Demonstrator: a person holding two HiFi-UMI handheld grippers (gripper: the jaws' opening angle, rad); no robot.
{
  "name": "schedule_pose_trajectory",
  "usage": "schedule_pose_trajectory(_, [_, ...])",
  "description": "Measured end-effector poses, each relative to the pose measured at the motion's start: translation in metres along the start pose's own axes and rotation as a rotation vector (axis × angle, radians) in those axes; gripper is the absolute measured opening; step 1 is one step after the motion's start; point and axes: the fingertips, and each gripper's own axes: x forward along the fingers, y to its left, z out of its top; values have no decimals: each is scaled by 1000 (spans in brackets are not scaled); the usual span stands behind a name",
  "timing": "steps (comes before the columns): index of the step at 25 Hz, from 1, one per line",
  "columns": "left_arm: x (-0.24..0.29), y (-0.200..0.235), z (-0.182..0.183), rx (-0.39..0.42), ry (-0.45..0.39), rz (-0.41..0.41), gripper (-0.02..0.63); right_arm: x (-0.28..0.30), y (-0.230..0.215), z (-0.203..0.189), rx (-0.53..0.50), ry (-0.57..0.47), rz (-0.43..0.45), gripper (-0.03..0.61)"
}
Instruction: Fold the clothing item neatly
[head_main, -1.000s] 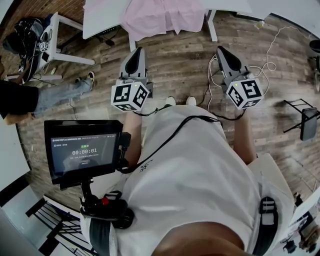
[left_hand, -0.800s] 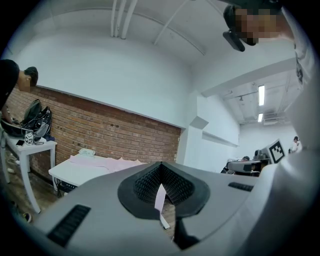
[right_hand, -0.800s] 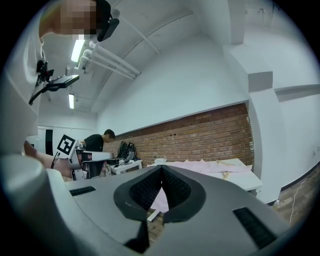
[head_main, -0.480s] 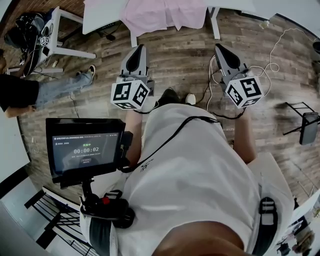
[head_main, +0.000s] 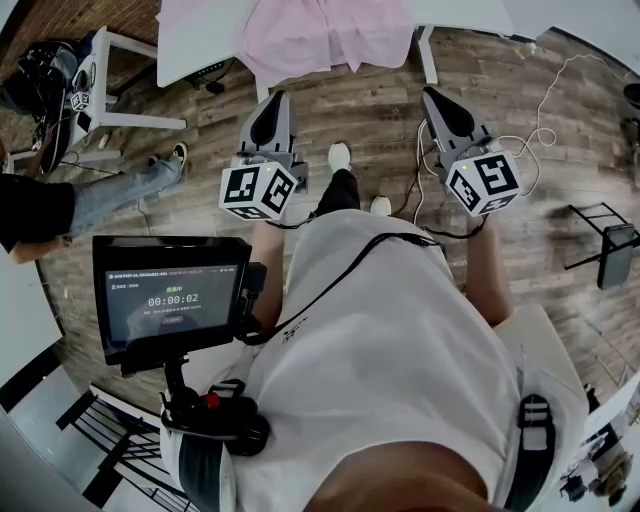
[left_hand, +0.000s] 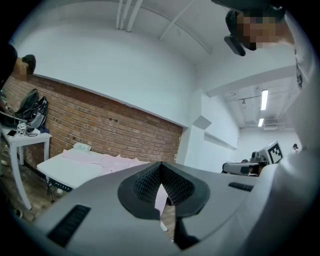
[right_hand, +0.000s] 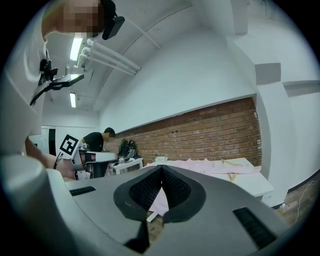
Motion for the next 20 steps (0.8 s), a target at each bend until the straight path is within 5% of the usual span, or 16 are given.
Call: schedule_pose_trajectory(20, [157,166,47,6,28,-72,-3,208,-47,36,-20,27,-76,-2])
